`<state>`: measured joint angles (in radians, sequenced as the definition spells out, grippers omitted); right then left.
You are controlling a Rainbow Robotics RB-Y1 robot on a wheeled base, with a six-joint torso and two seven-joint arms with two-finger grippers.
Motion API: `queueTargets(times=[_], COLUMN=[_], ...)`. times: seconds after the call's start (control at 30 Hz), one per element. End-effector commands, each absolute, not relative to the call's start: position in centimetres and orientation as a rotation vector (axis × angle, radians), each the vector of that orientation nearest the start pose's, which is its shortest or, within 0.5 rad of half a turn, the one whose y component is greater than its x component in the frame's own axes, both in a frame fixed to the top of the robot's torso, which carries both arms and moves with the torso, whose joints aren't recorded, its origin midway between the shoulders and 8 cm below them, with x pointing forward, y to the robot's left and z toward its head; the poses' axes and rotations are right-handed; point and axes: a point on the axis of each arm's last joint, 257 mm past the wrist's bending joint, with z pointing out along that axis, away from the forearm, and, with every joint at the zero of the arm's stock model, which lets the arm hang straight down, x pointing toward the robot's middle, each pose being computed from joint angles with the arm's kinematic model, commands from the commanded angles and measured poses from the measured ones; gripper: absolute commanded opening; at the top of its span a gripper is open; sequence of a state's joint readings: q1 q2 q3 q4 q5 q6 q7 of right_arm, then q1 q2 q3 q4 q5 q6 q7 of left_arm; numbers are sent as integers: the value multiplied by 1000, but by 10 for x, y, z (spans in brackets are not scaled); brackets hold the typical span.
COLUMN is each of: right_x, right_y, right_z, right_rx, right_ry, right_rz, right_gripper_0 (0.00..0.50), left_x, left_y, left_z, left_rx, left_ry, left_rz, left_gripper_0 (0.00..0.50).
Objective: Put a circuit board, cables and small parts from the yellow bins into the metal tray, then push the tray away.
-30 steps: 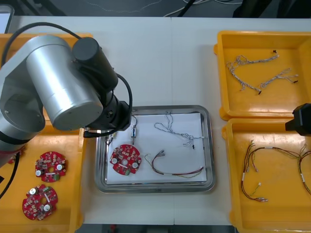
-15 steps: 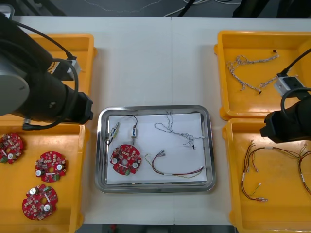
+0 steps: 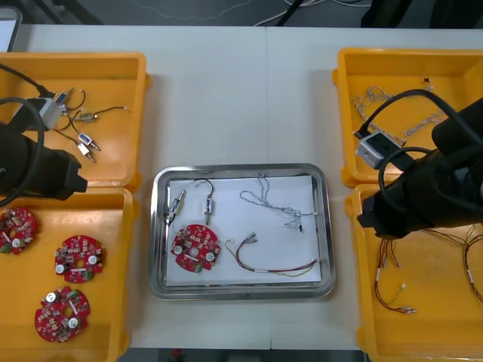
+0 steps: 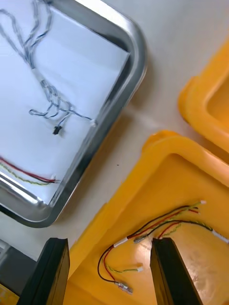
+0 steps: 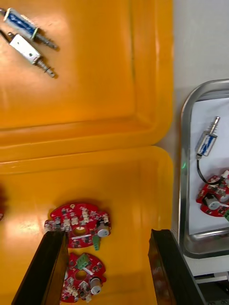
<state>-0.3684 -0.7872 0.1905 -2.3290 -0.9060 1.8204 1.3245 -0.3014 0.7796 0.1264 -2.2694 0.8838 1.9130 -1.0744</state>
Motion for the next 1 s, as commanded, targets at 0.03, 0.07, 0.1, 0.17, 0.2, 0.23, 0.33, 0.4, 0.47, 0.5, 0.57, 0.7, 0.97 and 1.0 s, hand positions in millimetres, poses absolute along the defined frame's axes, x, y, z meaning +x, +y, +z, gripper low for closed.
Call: queueTargets(times=[0.03,0.07,0.1,0.17,0.2,0.23,0.33,0.4,0.47,0.5,0.57,0.7,0.97,1.0], right_x=[363,362,361,359,359,359,358,357,357,356,355,353,347,346], right_y=[-182,-179,-174,-165,-163,-156,-146,-137,-126,-121,-110,-90,-53,-47], right_z=[-176,-177,-178,-180,-180,-181,-183,-186,-188,-191,-197,-206,-226,-230], right_rx=[-1088,-1116,-1163,-1241,-1262,-1317,-1408,-1486,-1562,-1600,-1650,-1727,-1835,-1842], right_ry=[2453,2443,2424,2389,2377,2345,2292,2247,2195,2172,2142,2093,2041,2037], right_rz=[10,8,4,-11,-16,-29,-51,-75,-95,-108,-121,-158,-144,-134], right_gripper_0=[495,495,494,495,494,495,495,494,493,493,495,494,494,493], left_x=[379,378,377,376,376,376,376,377,377,377,377,376,375,375], left_y=[325,328,331,336,337,339,344,347,349,349,348,348,349,350], left_z=[-140,-140,-140,-141,-142,-142,-143,-142,-142,-142,-143,-144,-146,-146], left_rx=[195,188,177,166,164,159,141,133,125,121,119,123,115,112], left_ry=[2626,2627,2628,2629,2631,2630,2629,2624,2623,2625,2628,2630,2634,2636], left_rz=[59,64,70,85,89,97,116,130,136,133,131,127,131,133], left_gripper_0=[500,500,500,500,500,500,500,500,500,500,500,500,500,500])
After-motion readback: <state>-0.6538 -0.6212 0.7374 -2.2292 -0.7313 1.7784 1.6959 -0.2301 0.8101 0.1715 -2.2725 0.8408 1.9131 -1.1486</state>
